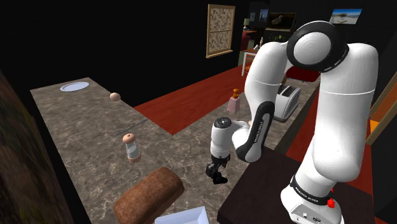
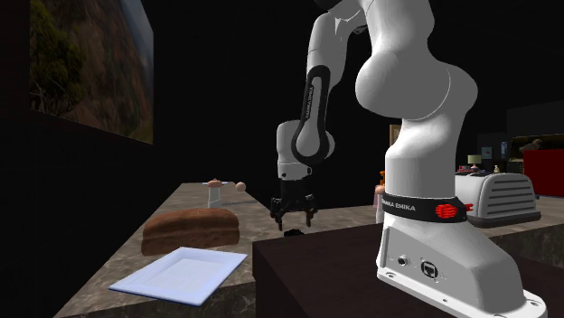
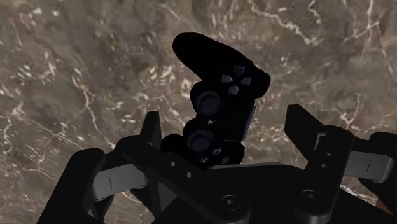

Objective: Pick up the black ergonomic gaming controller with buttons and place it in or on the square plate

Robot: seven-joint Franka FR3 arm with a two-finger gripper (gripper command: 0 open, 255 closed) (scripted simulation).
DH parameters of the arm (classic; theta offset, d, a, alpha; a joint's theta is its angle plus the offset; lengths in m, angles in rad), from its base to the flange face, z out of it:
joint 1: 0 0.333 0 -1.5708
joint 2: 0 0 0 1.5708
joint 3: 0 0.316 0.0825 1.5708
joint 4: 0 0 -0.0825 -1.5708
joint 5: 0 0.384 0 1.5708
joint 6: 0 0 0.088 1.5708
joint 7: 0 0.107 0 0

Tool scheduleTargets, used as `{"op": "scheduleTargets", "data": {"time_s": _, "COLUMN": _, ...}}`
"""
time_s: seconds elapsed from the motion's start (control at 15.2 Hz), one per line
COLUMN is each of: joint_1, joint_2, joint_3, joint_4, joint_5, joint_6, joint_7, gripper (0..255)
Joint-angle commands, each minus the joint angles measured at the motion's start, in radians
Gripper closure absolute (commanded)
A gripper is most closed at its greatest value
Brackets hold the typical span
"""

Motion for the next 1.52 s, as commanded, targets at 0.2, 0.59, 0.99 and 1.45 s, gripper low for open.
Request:
{"op": "scheduleTargets", "data": {"time_s": 0.2, "joint_1": 0.120, "joint_2": 0.118, "joint_3": -0.137, "joint_4": 0.053, "joint_5": -0.138, "joint_6": 0.076, "joint_7": 0.132, "gripper": 0}}
{"op": "scheduleTargets", "data": {"time_s": 0.59, "joint_1": 0.175, "joint_2": 0.173, "joint_3": -0.198, "joint_4": 0.078, "joint_5": -0.177, "joint_6": 0.116, "joint_7": 0.175, "gripper": 0}}
{"op": "scheduleTargets", "data": {"time_s": 0.99, "joint_1": 0.175, "joint_2": 0.173, "joint_3": -0.197, "joint_4": 0.078, "joint_5": -0.177, "joint_6": 0.116, "joint_7": 0.174, "gripper": 255}}
{"op": "scheduleTargets", "data": {"time_s": 1.45, "joint_1": 0.177, "joint_2": 0.175, "joint_3": -0.200, "joint_4": 0.079, "joint_5": -0.178, "joint_6": 0.118, "joint_7": 0.176, "gripper": 255}}
